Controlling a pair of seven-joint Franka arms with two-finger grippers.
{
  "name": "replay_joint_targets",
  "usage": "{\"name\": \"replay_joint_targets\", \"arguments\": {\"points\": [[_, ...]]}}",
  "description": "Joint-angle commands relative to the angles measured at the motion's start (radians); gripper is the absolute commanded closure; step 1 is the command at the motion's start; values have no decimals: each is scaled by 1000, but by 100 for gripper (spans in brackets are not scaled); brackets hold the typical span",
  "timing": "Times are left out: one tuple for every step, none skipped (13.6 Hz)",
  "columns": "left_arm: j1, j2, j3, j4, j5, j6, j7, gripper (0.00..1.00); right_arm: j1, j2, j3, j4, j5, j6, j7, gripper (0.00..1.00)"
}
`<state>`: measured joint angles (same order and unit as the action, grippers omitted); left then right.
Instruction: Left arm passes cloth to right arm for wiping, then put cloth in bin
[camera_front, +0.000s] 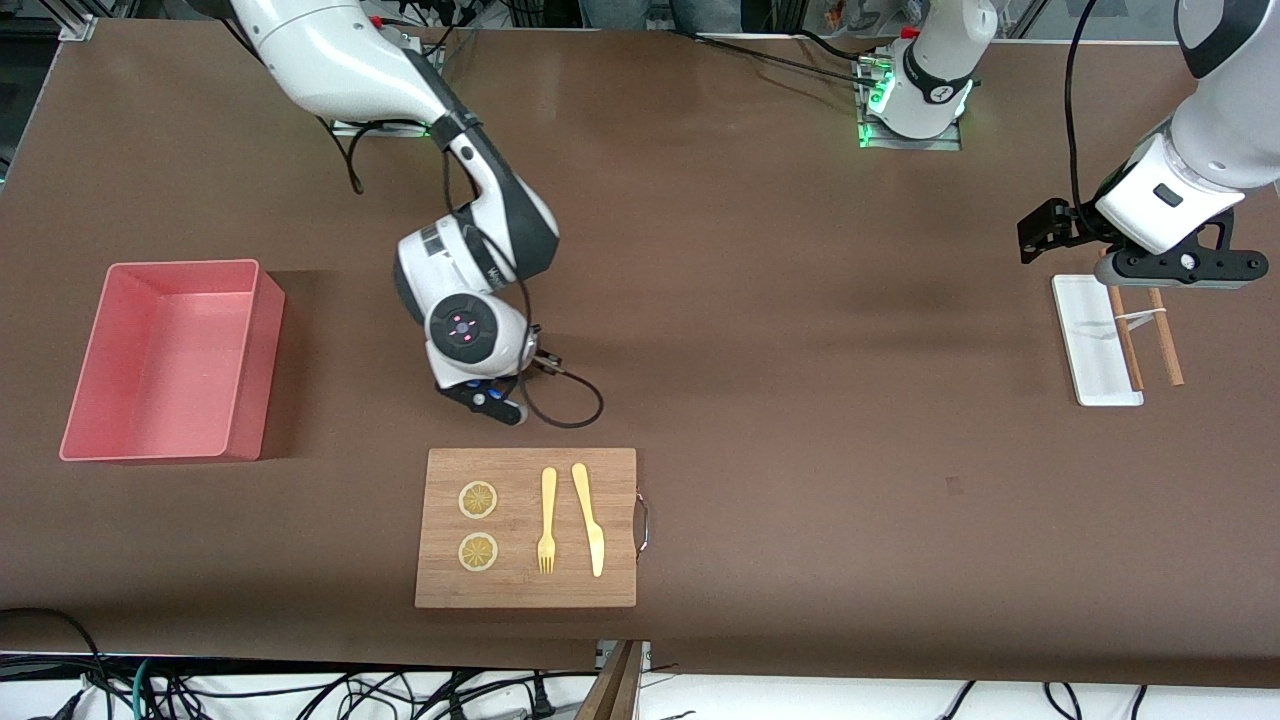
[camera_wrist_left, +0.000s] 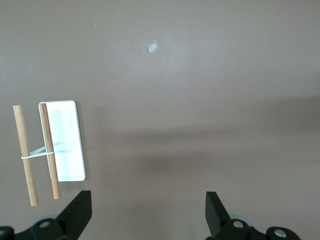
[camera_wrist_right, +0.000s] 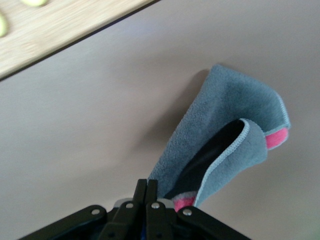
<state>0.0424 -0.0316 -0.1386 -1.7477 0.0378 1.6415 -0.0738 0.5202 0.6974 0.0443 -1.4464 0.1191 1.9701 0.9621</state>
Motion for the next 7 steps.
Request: {"name": "replay_joint_targets", "arguments": {"points": [[7, -11, -6, 4, 19, -9, 19, 0, 41, 17, -6, 6, 74, 79, 75, 100], [7, -11, -6, 2, 19, -11, 17, 0, 61, 22, -6, 6, 91, 120, 105, 100], [7, -11, -6, 4, 19, -11, 15, 0, 78, 30, -6, 7, 106, 165, 137, 100], [7, -11, -6, 4, 19, -12, 17, 0, 101, 36, -6, 8, 115, 211, 165, 100], [7, -11, -6, 4, 19, -12, 20, 0, 121, 47, -6, 15, 117, 246, 191, 100], [7, -11, -7, 4, 19, -12, 23, 0, 136, 57, -6, 26, 119, 266, 225, 100], [7, -11, -7, 4, 19, -12, 25, 0, 145, 63, -6, 40, 126, 280, 263, 100]]}}
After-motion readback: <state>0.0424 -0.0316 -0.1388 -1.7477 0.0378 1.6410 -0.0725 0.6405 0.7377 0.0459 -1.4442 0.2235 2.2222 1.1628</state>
